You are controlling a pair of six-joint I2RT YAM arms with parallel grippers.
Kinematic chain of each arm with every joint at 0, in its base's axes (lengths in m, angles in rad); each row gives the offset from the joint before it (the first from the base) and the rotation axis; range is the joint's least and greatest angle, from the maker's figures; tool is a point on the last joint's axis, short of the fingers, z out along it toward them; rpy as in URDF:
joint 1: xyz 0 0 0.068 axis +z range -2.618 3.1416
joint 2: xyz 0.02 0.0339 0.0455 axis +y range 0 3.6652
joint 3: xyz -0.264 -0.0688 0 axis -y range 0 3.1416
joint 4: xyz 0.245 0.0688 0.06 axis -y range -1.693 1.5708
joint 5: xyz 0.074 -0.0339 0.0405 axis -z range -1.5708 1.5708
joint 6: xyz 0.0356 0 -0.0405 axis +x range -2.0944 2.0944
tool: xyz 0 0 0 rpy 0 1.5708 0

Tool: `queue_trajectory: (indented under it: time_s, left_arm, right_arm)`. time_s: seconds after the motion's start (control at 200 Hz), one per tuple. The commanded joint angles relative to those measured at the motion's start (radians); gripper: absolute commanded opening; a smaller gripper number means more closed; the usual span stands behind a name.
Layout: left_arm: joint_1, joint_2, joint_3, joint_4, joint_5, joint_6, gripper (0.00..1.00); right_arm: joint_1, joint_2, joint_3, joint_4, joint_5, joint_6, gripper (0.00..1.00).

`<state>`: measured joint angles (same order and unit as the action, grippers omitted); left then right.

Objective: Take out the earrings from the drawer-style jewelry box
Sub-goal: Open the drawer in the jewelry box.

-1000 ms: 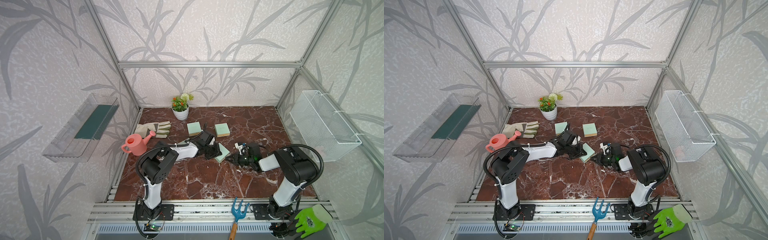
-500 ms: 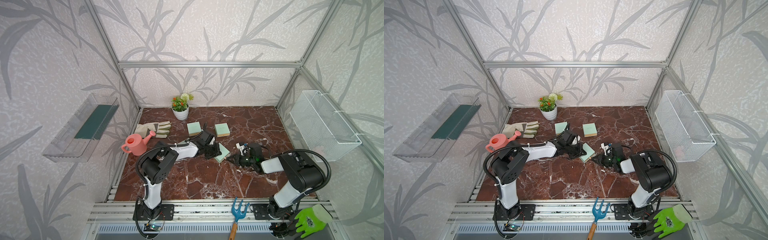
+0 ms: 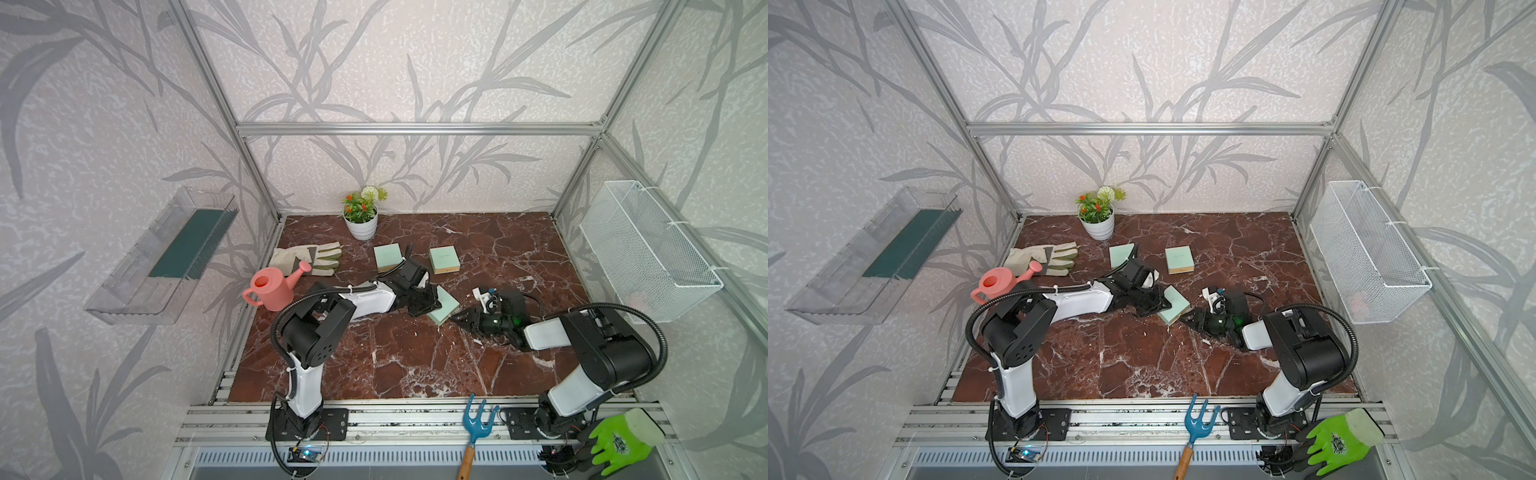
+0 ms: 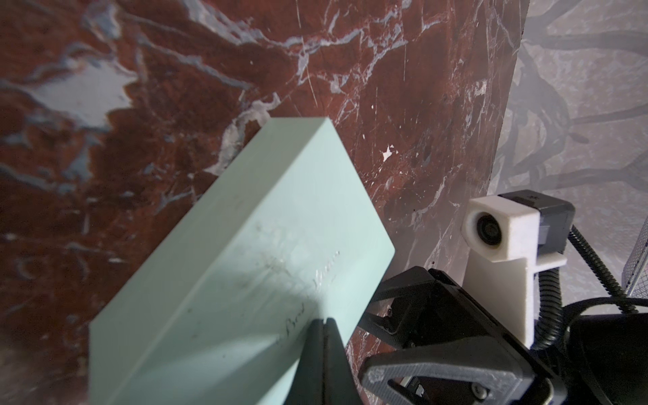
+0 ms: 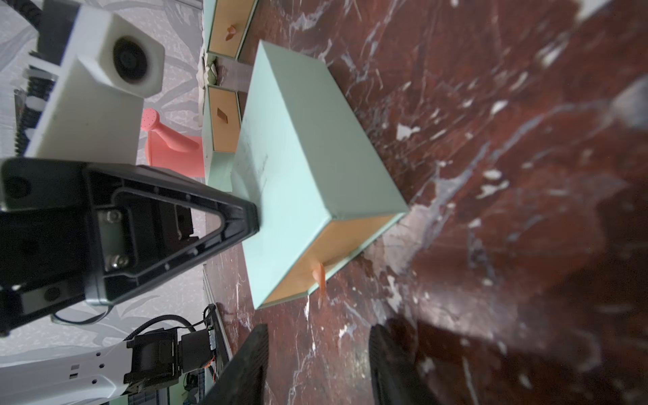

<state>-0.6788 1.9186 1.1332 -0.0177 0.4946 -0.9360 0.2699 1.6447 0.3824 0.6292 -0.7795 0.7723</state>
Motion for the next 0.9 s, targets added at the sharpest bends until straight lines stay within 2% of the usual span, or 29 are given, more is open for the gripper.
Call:
queue_trajectory:
  time_s: [0.0,0.32,0.895]
  left_arm:
    - [0.009,0.026,-0.009,-0.104,-0.062,0.008,0.00]
    - [0.010,0.025,-0.007,-0.109,-0.064,0.008,0.00]
    - [0.009,0.029,-0.008,-0.109,-0.065,0.008,0.00]
  right_arm:
    - [-0.003,0.039,0.024,0.007,-0.001,-0.001,0.43]
    - [0.001,0.131,0.053,0.049,-0.005,0.012,0.33]
    - [0.013,0.181,0.089,0.096,-0.001,0.033,0.21]
